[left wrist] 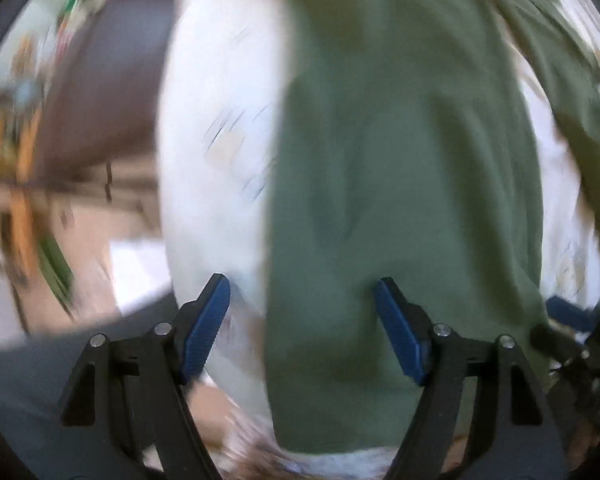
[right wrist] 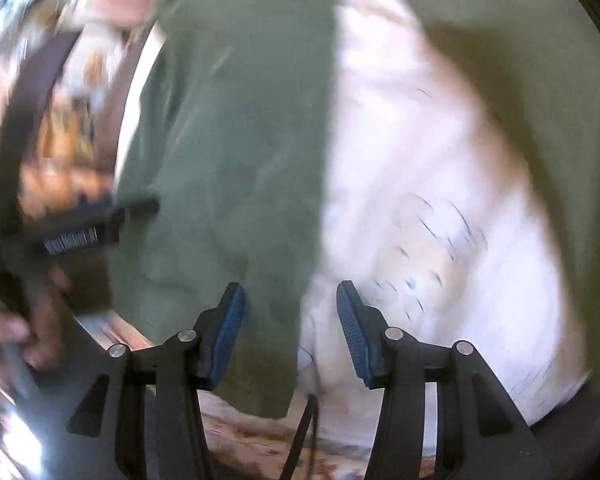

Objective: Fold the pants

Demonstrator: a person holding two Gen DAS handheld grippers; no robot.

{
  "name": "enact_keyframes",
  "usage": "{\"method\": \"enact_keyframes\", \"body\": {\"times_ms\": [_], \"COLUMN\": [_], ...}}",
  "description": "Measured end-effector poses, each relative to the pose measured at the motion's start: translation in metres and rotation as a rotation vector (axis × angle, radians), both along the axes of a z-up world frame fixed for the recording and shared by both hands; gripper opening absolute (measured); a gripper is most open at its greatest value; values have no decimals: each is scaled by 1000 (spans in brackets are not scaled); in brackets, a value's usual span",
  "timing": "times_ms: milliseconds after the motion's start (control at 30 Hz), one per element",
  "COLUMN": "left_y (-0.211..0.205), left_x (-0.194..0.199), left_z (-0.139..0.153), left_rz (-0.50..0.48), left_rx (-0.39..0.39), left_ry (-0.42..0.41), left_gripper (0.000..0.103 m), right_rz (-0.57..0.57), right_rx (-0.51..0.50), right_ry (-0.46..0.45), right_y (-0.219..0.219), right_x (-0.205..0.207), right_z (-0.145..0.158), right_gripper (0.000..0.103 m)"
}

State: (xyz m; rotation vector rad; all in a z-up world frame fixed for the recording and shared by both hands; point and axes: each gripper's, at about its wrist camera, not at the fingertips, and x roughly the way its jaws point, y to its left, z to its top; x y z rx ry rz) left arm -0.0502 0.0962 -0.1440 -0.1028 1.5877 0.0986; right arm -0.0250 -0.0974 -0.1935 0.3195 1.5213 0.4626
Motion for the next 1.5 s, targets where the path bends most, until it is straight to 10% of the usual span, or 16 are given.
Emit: {"method": "enact_keyframes", "body": {"times_ms": [200,333,367,400,633,967,1200,1300,1500], "left_y": [15,9,8,7,7,17,-17,-51,-107], "left_x": [-16,-16,-17,-18,-30,-45,-33,-23,-1], "left_z": [-1,-4,0,3,58,8,80,100,102], "left_rz": [14,38,21,13,-103,-161,-181,-191,-185], "left_rx": [-1,-73,-76,-81,-72,76,50,-31,-173], "left_ry": [-5,36,28,21,-48,170,-129,-220,-227], "left_gripper": [69,33,20,5,2,6,70,73,73], "right_rz": [-86,31,48,55,105,126,77,-118,-492], "right_rx": [81,89,84,83,200,61,78,81,-70], "right_ry": [-18,92,84,71,-3,149,-40,-141,-175], "right_y": [-21,3,9,5,1,5,-49,-121,-217], "right_x": [-4,0,-4,-2,-14,-17,-18,-9,-10], "right_z": [9,-10,-11,-9,24,-20,56,80,84], "right_gripper": [49,48,41,5,1,18,24,65,66]}}
